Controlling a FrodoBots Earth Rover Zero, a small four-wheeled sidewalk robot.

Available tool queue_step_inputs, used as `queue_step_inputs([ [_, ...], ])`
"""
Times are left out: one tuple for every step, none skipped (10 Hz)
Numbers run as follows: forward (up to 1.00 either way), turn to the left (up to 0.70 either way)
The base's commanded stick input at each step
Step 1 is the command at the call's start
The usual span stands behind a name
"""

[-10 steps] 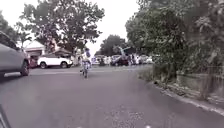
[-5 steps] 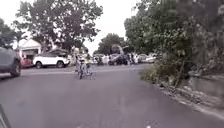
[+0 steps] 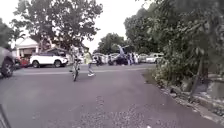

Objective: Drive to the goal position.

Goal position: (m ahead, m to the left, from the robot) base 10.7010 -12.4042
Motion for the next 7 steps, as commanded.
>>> queue_step_inputs([
  [1.00,0.00],
  [1.00,0.00],
  [1.00,0.00],
  [1.00,0.00],
  [1.00,0.00],
  [1.00,-0.02],
  [1.00,-0.22],
])
